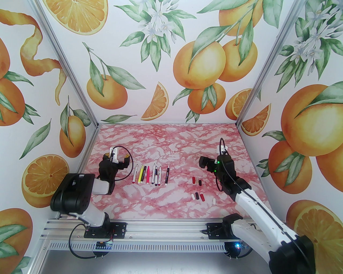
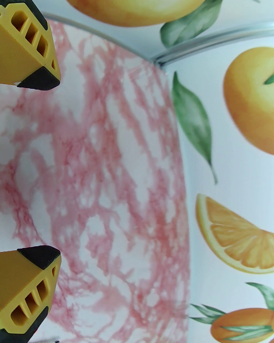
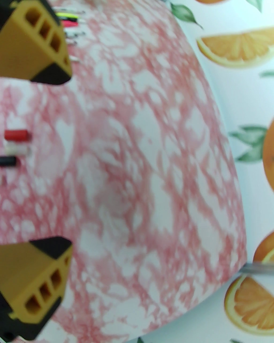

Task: Open the pen caps

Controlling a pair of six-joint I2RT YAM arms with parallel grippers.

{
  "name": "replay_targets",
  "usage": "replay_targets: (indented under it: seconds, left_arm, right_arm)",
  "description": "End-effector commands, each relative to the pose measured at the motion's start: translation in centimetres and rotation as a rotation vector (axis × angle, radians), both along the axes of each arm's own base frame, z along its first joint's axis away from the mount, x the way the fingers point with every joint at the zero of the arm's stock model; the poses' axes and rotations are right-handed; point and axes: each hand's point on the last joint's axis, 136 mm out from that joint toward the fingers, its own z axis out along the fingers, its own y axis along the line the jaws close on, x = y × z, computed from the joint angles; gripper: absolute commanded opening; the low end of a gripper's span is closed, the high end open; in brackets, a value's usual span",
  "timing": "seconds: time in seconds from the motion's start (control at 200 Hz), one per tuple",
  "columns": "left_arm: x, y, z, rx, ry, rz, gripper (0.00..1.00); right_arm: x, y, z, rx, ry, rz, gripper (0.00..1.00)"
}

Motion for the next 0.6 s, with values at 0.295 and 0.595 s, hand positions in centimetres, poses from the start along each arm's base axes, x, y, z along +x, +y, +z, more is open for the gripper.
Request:
replay_targets:
  seconds: [0.295, 0.595]
  left_arm:
    - [1.8, -0.7, 1.4, -0.005, -0.007, -0.058, 1.0]
    - [1.8, -0.7, 1.4, -0.005, -0.008, -0.058, 1.0]
  right_arm:
    - [1.3, -4.8, 0.5, -0.065, -0.107, -0.148, 1.0]
    - [2.0, -7.5, -0.7, -0.137, -0.17, -0.244, 1.0]
